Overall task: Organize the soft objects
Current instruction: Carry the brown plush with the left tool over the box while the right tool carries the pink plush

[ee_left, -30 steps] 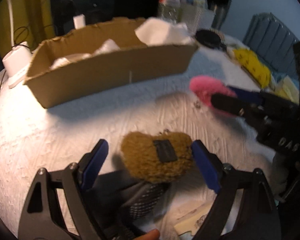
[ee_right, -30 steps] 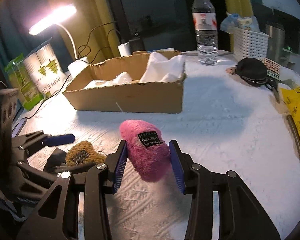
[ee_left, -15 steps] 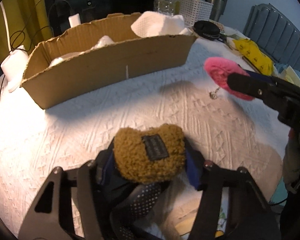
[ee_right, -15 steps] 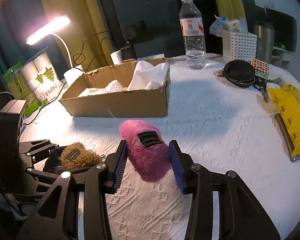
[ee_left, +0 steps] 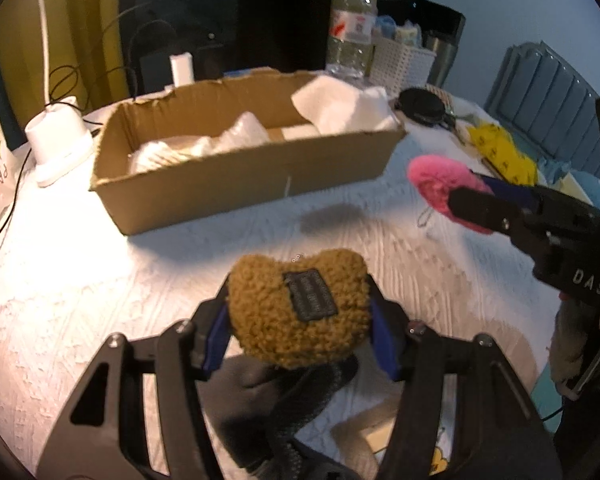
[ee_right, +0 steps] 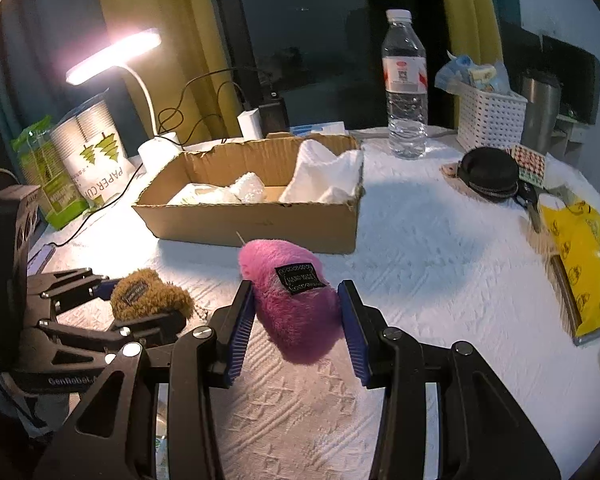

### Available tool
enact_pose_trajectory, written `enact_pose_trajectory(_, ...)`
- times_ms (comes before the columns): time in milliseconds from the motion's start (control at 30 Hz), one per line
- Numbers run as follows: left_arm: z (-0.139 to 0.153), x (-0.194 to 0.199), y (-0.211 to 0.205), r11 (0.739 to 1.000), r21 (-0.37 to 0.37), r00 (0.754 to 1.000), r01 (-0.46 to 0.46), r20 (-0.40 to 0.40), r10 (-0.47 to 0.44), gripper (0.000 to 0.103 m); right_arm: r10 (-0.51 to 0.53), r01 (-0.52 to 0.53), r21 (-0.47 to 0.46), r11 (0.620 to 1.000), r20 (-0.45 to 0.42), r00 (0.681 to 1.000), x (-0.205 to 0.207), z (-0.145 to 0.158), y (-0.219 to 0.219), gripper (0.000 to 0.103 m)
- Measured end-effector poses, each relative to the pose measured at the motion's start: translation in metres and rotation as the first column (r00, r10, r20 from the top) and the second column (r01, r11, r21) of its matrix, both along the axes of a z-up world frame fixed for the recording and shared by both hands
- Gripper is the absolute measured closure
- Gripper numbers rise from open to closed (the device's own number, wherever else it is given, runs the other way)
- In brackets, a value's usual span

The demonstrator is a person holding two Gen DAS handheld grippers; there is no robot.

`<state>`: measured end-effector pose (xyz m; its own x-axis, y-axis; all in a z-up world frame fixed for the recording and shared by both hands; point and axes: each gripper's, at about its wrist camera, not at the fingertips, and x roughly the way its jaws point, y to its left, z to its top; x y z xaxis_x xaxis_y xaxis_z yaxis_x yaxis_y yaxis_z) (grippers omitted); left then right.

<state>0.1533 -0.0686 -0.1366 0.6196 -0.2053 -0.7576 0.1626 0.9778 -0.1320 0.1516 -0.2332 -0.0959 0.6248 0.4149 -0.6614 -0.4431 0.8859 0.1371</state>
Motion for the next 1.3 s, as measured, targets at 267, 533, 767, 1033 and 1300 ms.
enact_pose_trajectory(267,0.020,0.000,0.030,0.998,-0.048,0.997,-0.048,0.058,0.051,0.043,0.010,-0.009,-0.017,1.000,0.028,1.000,-0.001,0.013,0.012,0.058)
enact_pose_trajectory(533,0.040,0.004,0.055,0.994,-0.061,0.989,-0.093,0.111,0.099,0.043,0.017,-0.016,-0.030,0.999,0.046,0.999,0.002,0.022,0.025,0.058)
enact_pose_trajectory(767,0.057,0.003,0.069,0.989,-0.067,0.976,-0.132,0.166,0.141,0.043,0.027,-0.025,-0.035,0.999,0.069,0.997,0.005,0.034,0.037,0.058)
enact_pose_trajectory(1033,0.075,0.009,0.078,0.990,-0.056,0.965,-0.132,0.223,0.141,0.043,0.039,-0.035,-0.048,0.998,0.096,0.995,0.012,0.046,0.051,0.058)
enact_pose_trajectory(1300,0.093,0.025,0.084,0.989,-0.058,0.952,-0.138,0.267,0.148,0.043,0.037,-0.031,-0.048,0.998,0.127,0.991,0.028,0.058,0.059,0.058)
